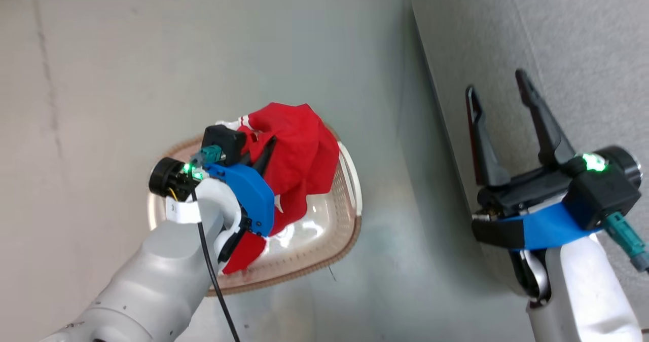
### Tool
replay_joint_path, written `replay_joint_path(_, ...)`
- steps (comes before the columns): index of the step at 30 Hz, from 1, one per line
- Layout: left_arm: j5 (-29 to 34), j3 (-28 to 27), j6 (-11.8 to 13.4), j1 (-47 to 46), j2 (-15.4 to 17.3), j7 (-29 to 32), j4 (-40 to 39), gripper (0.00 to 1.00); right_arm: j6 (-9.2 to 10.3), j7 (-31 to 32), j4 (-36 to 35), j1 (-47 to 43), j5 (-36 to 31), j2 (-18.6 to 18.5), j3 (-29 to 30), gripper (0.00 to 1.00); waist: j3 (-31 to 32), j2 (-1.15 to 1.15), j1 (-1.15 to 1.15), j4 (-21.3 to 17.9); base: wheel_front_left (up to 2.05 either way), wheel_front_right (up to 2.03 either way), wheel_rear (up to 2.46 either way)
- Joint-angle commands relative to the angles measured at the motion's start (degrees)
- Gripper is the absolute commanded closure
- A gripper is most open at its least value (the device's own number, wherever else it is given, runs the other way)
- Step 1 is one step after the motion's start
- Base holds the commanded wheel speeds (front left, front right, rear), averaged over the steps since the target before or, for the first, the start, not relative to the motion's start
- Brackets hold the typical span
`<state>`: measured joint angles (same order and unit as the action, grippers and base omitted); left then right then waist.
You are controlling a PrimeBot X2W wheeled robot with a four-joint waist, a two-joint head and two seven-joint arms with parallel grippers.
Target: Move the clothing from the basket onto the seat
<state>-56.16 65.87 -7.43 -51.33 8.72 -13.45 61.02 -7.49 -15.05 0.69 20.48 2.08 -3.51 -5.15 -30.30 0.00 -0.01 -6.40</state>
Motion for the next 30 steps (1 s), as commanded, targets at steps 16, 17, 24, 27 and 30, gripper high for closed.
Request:
replay_joint_path(16,6.34,-11.39,0.09,7.59,3.05,-1.81,-13.28,1.00,0.00,-0.20,3.59,-9.67,0.55,0.27,0.07,0.00,20.28,0.00,0.01,5.52,0.00,0.00,0.00)
replay_joint_path(17,7.05,-12.44,0.18,8.29,3.11,-1.81,-14.12,1.00,0.00,-0.20,3.70,-10.15,0.58,0.32,0.02,0.00,21.06,0.00,0.01,5.63,0.00,0.00,0.00)
replay_joint_path(24,11.69,-18.11,0.79,13.00,3.25,-1.82,-20.06,1.00,0.00,-0.20,4.52,-14.17,0.78,0.55,0.26,0.00,26.32,0.00,0.01,6.66,0.00,0.00,0.00)
replay_joint_path(27,12.80,-19.14,0.88,14.08,3.43,-1.83,-21.59,1.00,0.00,-0.20,4.61,-15.05,0.87,0.59,0.12,0.00,27.38,0.00,0.01,6.87,0.00,0.00,0.00)
replay_joint_path(30,14.12,-20.34,1.14,15.55,3.49,-1.82,-23.82,1.00,0.00,-0.20,4.71,-16.07,0.97,0.63,0.10,0.00,28.47,0.00,0.01,7.27,0.00,0.00,0.00)
